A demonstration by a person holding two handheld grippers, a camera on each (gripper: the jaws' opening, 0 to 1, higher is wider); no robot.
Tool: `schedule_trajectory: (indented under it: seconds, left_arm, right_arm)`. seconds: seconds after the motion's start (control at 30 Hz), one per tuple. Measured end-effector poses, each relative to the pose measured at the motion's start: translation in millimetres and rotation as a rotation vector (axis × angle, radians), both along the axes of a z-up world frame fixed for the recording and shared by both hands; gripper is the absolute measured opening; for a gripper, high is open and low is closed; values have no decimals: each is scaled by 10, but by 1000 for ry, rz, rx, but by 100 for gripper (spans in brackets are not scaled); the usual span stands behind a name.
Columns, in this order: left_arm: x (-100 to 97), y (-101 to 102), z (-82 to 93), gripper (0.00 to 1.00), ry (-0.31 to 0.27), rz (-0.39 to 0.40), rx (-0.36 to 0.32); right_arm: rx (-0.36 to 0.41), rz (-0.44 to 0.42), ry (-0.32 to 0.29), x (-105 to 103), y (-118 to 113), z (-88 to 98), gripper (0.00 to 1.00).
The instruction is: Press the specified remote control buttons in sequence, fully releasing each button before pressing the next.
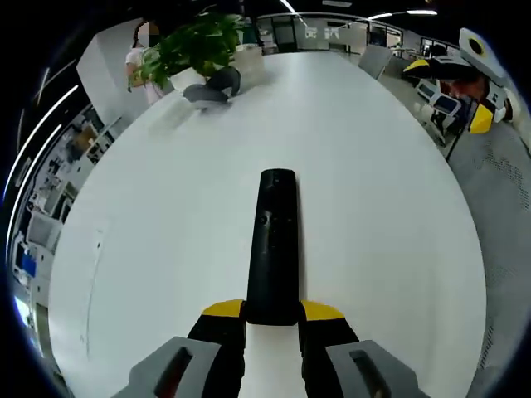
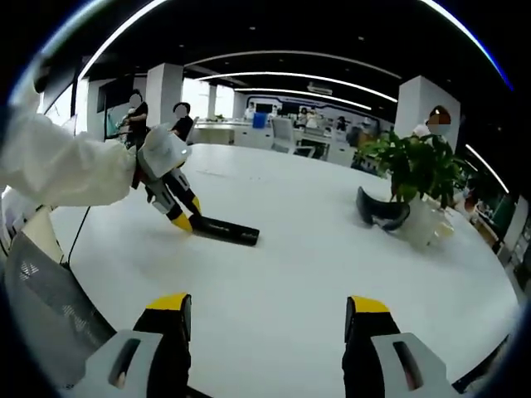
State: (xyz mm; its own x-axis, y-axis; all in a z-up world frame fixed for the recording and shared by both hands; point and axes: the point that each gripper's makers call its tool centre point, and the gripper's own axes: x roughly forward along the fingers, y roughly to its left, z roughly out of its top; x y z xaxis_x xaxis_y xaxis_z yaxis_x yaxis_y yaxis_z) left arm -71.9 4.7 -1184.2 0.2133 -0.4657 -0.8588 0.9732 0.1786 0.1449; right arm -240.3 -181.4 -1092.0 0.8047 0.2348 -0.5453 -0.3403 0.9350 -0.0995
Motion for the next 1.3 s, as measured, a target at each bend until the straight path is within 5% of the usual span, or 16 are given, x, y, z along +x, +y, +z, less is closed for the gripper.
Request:
schedule_trajectory:
  seconds: [0.9, 1.3]
  left_arm:
    - [833, 85, -26, 23, -24, -45, 63]
    - [1048, 92, -43, 24, -8, -62, 105]
  right_arm:
    - [-46, -18, 65, -23, -63, -134, 74]
    - [-59, -20, 83, -31, -76, -181, 74]
